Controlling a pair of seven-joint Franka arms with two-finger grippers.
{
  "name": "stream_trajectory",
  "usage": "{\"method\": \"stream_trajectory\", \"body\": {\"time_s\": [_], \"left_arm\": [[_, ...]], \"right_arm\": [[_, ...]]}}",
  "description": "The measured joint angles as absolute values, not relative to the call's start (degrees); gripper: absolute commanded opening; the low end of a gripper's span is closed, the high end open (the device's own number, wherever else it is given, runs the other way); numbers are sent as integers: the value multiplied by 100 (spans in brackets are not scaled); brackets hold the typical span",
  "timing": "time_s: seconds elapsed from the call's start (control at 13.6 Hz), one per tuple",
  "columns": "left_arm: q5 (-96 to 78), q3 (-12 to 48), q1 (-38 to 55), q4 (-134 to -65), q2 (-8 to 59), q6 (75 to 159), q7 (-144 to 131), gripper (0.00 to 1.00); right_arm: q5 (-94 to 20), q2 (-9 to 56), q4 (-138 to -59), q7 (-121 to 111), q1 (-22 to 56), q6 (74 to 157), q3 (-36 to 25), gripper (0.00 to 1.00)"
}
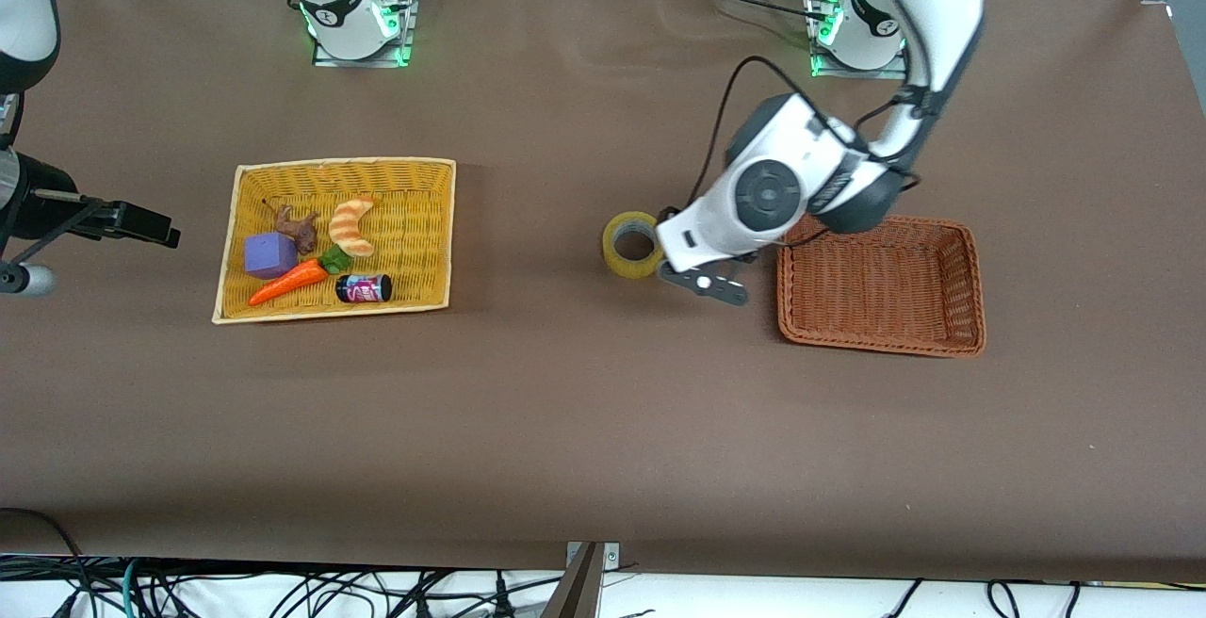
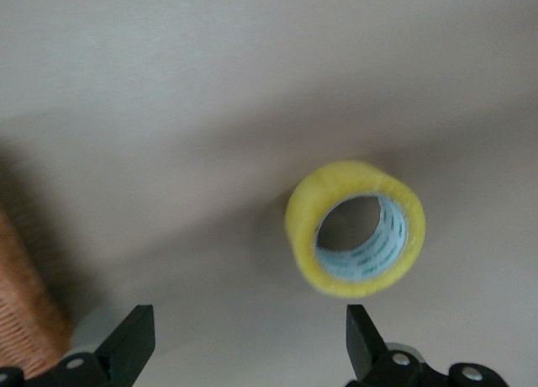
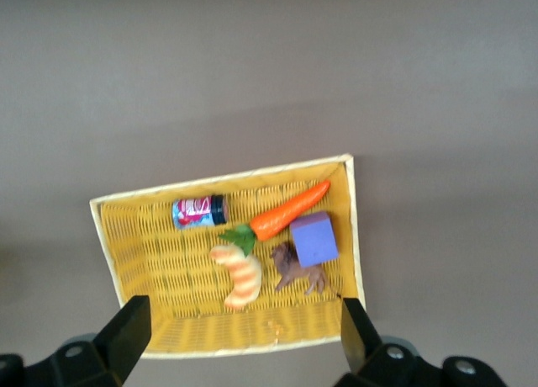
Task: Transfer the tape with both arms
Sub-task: 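Grasp the tape roll with the left gripper and lift it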
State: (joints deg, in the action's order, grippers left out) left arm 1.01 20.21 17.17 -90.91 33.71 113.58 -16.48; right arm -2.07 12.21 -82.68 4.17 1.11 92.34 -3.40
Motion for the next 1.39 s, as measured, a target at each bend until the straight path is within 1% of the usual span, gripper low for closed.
{"method": "stream_trajectory", "body": {"time_s": [0.15, 0.29, 0.44, 0.51, 0.59, 0.66, 0.73, 0.81, 1.17, 1.39], "left_arm": [[351, 2021, 1867, -9110, 3684, 11520, -1718, 100], [398, 2020, 1891, -9138, 4021, 11757, -1721, 100], [399, 2023, 1972, -9143, 4308, 12144, -1716, 99], [401, 2024, 2046, -9144, 4408, 12296, -1716, 88], [422, 2022, 2112, -9145, 4491, 12448, -1716, 53], [451, 2017, 2144, -9144, 4562, 12595, -1720, 23], [452, 2016, 2149, -9143, 4599, 12676, -1725, 2], [452, 2016, 2150, -9139, 4609, 12701, -1763, 0], [459, 2007, 2144, -9068, 4584, 12581, -1898, 0], [460, 1982, 2095, -8919, 4313, 11837, -1937, 0]], "right_arm": [[-118, 737, -8782, 411, -60, 9495, -352, 100], [96, 328, -9058, 268, -174, 9466, -356, 100], [209, 105, -9201, -126, -186, 9361, -355, 100], [218, 57, -9233, -306, -188, 9293, -354, 100], [230, 42, -9250, -439, -193, 9260, -355, 100], [245, 48, -9261, -548, -199, 9258, -355, 100], [252, 64, -9264, -609, -204, 9258, -355, 100], [253, 81, -9264, -649, -210, 9258, -355, 100], [253, 161, -9248, -699, -220, 9270, -357, 100], [253, 210, -9220, -700, -220, 9274, -356, 100]]}}
